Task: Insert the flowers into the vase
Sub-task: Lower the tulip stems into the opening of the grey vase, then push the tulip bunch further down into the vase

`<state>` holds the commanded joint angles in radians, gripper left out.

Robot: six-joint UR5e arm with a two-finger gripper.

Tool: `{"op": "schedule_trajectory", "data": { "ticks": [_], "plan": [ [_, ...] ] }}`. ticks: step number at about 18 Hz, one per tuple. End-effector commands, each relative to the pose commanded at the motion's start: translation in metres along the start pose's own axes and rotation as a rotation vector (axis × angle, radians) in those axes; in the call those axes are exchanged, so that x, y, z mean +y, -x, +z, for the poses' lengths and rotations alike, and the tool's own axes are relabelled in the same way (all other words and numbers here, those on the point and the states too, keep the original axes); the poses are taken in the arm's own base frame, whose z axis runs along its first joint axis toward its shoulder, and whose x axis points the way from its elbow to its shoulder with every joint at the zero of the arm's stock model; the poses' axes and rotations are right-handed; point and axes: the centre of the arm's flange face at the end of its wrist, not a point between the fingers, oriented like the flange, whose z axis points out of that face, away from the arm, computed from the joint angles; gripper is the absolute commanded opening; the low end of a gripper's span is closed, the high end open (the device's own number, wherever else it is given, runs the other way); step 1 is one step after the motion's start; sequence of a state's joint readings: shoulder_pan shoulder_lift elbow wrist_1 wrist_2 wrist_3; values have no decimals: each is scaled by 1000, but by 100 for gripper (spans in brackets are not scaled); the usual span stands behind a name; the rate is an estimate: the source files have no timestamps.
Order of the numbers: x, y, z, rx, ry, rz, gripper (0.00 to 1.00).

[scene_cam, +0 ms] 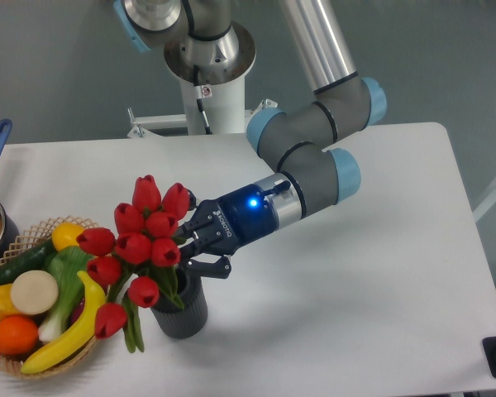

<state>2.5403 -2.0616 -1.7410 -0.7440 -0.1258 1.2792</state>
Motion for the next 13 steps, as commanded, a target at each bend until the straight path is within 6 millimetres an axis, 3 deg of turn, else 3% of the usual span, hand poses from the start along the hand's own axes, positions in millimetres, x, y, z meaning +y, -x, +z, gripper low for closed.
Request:
{"op": "schedule_trajectory", "data": {
  "ticks": [13],
  "plan": [
    [24,12,-12,-16,-15,-2,23]
  ]
}}
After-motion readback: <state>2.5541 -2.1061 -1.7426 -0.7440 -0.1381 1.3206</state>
